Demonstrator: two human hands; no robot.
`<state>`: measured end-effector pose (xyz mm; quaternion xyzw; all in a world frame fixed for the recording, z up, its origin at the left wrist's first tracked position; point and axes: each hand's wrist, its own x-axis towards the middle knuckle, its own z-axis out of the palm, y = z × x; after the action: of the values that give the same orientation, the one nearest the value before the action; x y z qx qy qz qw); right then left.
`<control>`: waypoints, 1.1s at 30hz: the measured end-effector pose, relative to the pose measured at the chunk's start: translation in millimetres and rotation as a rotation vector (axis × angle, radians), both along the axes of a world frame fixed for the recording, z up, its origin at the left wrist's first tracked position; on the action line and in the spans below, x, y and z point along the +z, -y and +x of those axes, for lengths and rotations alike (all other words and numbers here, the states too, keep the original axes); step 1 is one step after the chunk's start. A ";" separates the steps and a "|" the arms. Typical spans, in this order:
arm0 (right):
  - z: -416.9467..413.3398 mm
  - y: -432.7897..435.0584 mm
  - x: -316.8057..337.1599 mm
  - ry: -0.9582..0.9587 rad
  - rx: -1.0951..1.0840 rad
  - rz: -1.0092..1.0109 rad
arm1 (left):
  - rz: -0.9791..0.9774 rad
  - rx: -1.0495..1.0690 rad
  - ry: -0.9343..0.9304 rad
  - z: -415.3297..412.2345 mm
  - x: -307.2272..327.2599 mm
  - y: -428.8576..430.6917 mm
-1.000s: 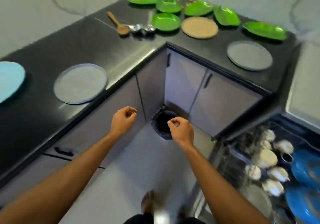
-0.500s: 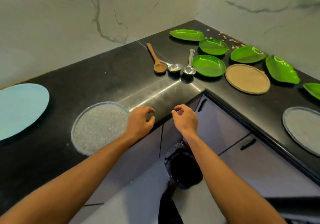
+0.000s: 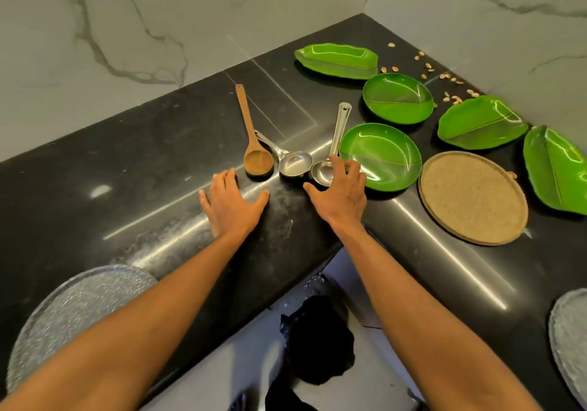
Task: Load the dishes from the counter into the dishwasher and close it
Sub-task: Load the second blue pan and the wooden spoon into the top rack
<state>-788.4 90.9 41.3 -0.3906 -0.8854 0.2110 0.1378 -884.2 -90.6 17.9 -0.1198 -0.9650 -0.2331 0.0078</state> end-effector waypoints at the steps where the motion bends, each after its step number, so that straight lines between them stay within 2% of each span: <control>1: -5.6 -1.9 -3.0 -0.005 -0.002 0.015 | -0.011 0.006 0.004 -3.1 -0.8 -3.5; 7: -22.3 -0.9 -8.9 0.015 0.010 0.090 | -0.066 0.023 -0.026 -5.5 -3.1 -5.6; 12: -29.5 -1.3 -5.8 0.027 0.016 0.025 | -0.099 0.024 -0.011 -6.1 -2.7 -6.2; 15: -18.4 3.2 -0.8 -0.100 0.004 -0.031 | -0.088 0.002 -0.004 -4.6 -1.8 -5.0; 21: 30.9 27.0 9.6 -0.484 -0.077 -0.194 | -0.039 -0.027 0.024 -4.0 -0.6 -1.9; 27: 112.8 79.4 16.8 -0.651 -0.154 -0.341 | 0.043 -0.083 0.050 -1.3 -2.8 7.4; 33: 218.1 137.8 31.3 -0.701 -0.165 -0.339 | 0.325 -0.403 -0.013 39.0 -9.5 50.2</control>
<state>-570.3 -46.9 72.6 -0.3818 -0.7029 0.4629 0.3819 -845.2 -140.8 8.4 -0.3085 -0.8715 -0.3811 -0.0133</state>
